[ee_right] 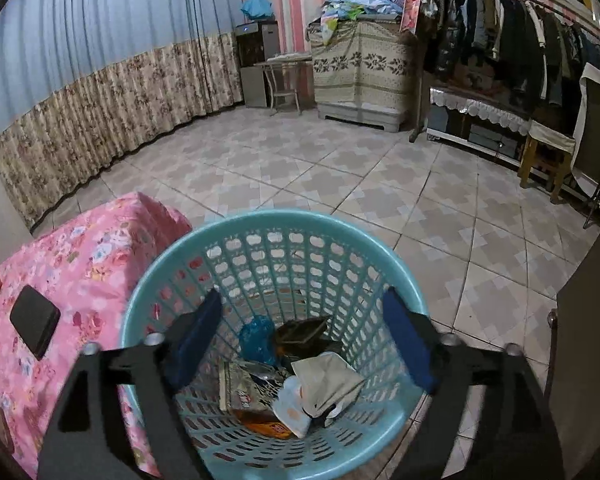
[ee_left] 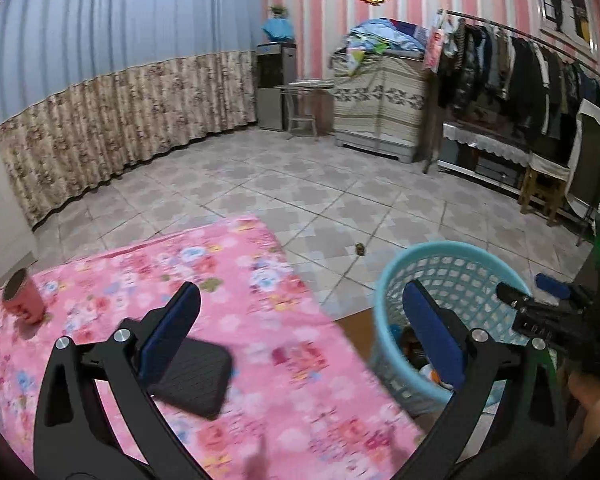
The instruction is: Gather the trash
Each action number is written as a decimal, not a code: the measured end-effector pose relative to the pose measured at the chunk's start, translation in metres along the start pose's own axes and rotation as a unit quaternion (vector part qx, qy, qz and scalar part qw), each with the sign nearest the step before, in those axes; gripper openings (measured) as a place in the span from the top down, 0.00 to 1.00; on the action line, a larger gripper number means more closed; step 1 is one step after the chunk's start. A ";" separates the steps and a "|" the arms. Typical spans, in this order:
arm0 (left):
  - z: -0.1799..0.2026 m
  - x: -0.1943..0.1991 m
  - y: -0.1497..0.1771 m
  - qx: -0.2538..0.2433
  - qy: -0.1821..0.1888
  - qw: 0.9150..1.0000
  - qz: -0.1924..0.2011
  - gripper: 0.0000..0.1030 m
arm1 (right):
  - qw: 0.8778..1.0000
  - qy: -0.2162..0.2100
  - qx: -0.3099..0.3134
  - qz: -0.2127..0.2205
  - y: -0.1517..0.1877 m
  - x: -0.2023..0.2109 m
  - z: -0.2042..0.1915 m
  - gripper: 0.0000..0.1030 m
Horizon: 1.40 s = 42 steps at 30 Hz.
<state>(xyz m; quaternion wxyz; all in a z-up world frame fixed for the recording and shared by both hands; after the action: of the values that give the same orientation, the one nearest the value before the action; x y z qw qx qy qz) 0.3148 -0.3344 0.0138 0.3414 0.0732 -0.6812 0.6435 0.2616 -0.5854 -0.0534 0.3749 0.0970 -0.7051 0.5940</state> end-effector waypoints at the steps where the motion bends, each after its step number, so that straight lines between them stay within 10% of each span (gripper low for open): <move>1: -0.008 0.007 0.001 0.006 -0.003 1.000 0.003 0.05 | 1.000 0.001 -0.003 0.004 -0.001 0.002 0.000 0.09; 17: -0.133 0.135 0.052 0.060 -0.082 0.993 0.058 0.05 | 0.995 -0.035 -0.004 0.088 -0.006 0.059 -0.086 0.04; 34: -0.229 0.251 0.161 0.077 -0.215 0.971 0.075 0.05 | 0.978 -0.144 0.110 0.107 0.150 0.211 -0.229 0.04; 42: -0.236 0.266 0.207 0.085 -0.182 0.977 0.065 0.05 | 0.972 -0.132 0.132 0.140 0.185 0.251 -0.247 0.04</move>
<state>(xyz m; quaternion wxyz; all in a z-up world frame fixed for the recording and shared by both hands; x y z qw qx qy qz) 0.0899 0.0084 -0.0235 0.1612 0.1738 -0.6779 0.6959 0.0801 -0.2316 -0.0299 0.1758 0.1238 -0.6705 0.7101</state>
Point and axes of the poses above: each gripper's, at about its wrist camera, not at the fingertips, and x roughly against the way its jaws point, z to its right, y to its underside, the point moved 2 cm from there along -x, roughly the way its jaws point, and after that the axes turned 6 degrees about x, right-handed, at the moved point
